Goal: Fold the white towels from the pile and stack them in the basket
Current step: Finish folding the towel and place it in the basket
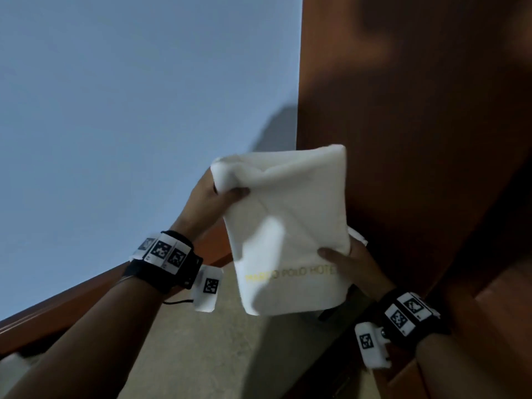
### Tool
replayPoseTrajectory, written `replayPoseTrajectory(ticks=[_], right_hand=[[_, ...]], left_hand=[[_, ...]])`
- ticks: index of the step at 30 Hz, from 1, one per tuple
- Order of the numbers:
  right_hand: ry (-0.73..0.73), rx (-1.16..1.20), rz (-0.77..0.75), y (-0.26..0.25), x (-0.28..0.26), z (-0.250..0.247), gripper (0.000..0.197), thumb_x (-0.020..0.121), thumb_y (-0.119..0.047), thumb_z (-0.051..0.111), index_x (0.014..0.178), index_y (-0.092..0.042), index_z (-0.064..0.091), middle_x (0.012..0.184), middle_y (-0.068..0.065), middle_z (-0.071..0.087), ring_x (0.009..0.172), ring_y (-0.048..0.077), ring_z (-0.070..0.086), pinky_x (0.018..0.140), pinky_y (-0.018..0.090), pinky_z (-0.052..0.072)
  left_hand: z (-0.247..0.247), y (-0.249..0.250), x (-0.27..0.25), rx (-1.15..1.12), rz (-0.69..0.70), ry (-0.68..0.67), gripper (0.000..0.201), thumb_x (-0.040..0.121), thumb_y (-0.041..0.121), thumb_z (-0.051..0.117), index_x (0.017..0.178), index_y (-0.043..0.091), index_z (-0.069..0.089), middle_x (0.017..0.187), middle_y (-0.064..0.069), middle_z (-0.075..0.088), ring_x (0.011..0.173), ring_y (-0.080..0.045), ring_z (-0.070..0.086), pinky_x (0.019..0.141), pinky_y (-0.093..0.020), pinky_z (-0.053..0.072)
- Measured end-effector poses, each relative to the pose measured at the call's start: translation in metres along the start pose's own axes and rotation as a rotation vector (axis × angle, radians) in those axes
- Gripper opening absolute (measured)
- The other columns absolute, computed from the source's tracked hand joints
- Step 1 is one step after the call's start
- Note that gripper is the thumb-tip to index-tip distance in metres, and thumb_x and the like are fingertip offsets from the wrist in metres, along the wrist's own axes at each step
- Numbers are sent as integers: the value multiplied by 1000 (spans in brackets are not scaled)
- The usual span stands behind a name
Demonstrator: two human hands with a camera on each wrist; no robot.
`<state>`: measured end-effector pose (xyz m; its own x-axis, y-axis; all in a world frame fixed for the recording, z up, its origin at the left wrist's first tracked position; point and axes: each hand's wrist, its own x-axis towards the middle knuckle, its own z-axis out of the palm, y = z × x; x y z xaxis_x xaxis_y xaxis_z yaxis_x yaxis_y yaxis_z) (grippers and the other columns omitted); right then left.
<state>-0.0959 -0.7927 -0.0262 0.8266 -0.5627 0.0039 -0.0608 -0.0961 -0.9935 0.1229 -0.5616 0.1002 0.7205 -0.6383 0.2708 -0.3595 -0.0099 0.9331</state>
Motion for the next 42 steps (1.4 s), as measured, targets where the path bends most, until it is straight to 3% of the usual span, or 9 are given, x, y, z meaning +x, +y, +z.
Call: replayPoseTrajectory(ticks=[3, 8, 13, 16, 21, 25, 29, 36, 42], right_hand=[[56, -121, 5, 5, 46, -36, 42, 87, -35, 82, 125, -31, 65, 114, -8, 75, 100, 9, 73, 93, 44, 59], [44, -229, 59, 21, 144, -70, 35, 86, -39, 82, 115, -25, 69, 103, -3, 78, 92, 15, 76, 86, 46, 62], [-25, -332, 209, 50, 231, -80, 32, 83, -42, 82, 104, -20, 71, 97, 0, 78, 87, 20, 75, 84, 44, 62], [-75, -363, 310, 79, 257, -84, 33, 85, -46, 81, 100, -17, 73, 94, 2, 78, 86, 22, 76, 87, 46, 62], [-82, -242, 387, 95, 252, -98, 38, 89, -50, 76, 106, -16, 73, 95, 2, 80, 82, 19, 78, 77, 38, 62], [-209, -155, 486, 103, 231, -114, 62, 76, -65, 80, 114, -18, 74, 104, 0, 80, 96, 20, 78, 92, 42, 59], [-262, -68, 522, 102, 215, -113, 53, 80, -52, 83, 121, -19, 73, 112, 1, 79, 104, 22, 76, 99, 45, 57], [-26, -23, 359, 76, 205, -105, 28, 86, -27, 83, 108, -13, 74, 99, 3, 80, 87, 18, 78, 69, 30, 58], [69, -152, 401, 103, 190, -113, 36, 87, -34, 82, 114, -15, 69, 109, 4, 76, 99, 24, 73, 91, 49, 60]], left_hand=[[23, -50, 40, -14, -120, 11, 60, 85, 45, 80, 140, 35, 58, 132, 3, 70, 122, -24, 68, 97, -59, 56], [69, -101, 109, -196, -327, 172, 44, 91, 20, 77, 131, 16, 59, 117, -9, 75, 102, -30, 75, 83, -52, 64], [80, -225, 182, -103, -622, 324, 73, 59, 58, 87, 113, 16, 63, 108, -12, 75, 93, -33, 75, 80, -59, 63], [95, -280, 189, -145, -735, 286, 71, 70, 55, 82, 117, 4, 67, 105, -16, 77, 92, -36, 76, 87, -62, 60], [126, -267, 149, -273, -803, 307, 87, 65, 57, 87, 134, 13, 58, 117, -10, 76, 102, -29, 76, 94, -56, 58], [164, -211, 98, -382, -828, 198, 33, 94, 40, 72, 120, 23, 61, 114, -5, 77, 104, -28, 75, 91, -47, 60], [184, -203, 62, -344, -906, 27, 57, 80, 63, 79, 121, 23, 74, 124, -13, 73, 115, -25, 71, 103, -48, 53], [193, -188, 48, -670, -815, 1, 37, 97, 22, 69, 134, 15, 65, 133, -8, 70, 125, -26, 66, 112, -48, 48], [198, -205, 35, -308, -904, -206, 61, 78, 39, 87, 129, 14, 66, 120, -4, 77, 113, -25, 73, 107, -57, 51]])
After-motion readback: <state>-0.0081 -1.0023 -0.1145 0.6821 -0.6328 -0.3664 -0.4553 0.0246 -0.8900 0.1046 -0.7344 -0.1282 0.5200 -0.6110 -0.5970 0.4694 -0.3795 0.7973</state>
